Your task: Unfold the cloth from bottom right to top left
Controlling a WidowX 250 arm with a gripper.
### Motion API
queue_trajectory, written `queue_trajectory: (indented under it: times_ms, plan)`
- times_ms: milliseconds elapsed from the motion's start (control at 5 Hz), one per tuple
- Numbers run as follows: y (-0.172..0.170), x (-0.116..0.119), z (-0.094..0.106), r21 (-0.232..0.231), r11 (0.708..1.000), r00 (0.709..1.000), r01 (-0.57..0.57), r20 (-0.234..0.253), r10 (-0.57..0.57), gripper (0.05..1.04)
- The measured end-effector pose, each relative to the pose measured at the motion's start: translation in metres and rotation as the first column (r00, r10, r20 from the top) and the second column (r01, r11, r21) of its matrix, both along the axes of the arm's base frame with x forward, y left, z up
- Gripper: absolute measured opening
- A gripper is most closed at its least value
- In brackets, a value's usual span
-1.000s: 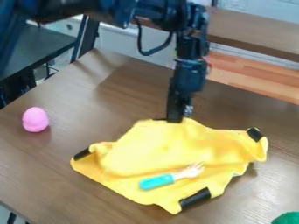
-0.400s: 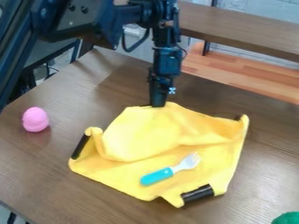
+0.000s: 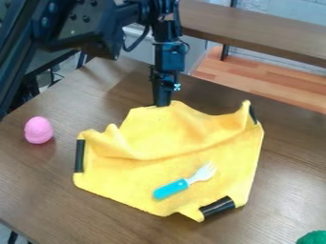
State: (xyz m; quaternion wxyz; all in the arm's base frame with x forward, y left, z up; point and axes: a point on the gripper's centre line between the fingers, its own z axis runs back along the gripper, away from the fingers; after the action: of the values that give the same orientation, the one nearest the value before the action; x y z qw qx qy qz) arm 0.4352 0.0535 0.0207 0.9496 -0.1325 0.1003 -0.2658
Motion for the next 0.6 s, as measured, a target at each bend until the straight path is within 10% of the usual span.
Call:
queue_trajectory:
  times_ms: [600]
  plan:
    - [0.020, 0.004, 0.015, -0.002, 0.999, 0.998, -0.046, 0.038, 0.046, 0.049]
